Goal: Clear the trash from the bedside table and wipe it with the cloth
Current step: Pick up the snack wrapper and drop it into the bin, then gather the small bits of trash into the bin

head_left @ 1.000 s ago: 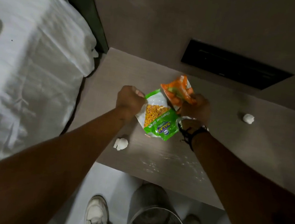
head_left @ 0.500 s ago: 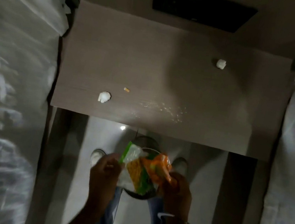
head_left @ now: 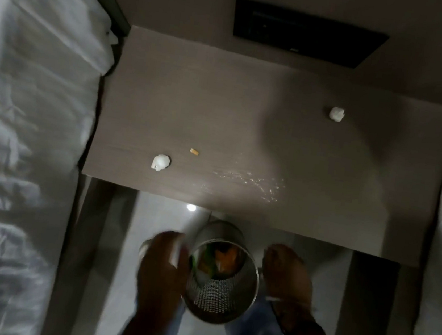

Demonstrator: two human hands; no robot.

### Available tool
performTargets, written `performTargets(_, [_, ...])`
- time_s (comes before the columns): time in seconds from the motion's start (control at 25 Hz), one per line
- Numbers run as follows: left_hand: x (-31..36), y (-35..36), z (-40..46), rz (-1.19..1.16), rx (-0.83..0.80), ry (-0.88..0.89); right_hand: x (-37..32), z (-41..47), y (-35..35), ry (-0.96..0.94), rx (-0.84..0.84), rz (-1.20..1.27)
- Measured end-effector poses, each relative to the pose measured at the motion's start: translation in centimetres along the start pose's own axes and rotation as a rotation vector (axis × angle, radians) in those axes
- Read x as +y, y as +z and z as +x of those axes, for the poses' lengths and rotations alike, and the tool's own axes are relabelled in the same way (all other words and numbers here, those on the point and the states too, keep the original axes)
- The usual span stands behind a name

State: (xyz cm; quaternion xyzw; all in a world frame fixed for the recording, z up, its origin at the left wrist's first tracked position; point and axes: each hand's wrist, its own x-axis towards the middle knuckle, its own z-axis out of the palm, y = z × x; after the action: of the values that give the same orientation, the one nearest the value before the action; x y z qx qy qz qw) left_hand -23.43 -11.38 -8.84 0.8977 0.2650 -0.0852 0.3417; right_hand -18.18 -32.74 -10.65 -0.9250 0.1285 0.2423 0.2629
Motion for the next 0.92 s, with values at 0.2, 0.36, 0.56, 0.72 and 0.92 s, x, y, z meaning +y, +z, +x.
performTargets(0.2, [2.1, -3.2, 13.3, 0.374, 0.185, 0.189, -6.0, 12.6, -7.6, -0.298, 0.513, -0.056])
performTargets(0.36, [1.9, -2.6, 16.9, 0.505, 0.084, 0.093, -7.5, 23.8, -10.5, -0.096, 0.369, -0.29])
performTargets(0.56, [1.1, -1.9, 16.7, 0.4, 0.02, 0.054, -6.5, 26.9, -10.8, -0.095, 0.26, -0.513])
performTargets(0.72, [2.6, -2.2, 14.5, 0.303, 0.027, 0.191, -7.4, 22.2, -9.4, -0.233, 0.365, -0.404])
performTargets(0.92, [2.5, 1.1, 1.9, 0.068, -0.201, 0.32, -5.3, 3.5, -0.9, -0.592, 0.295, -0.112])
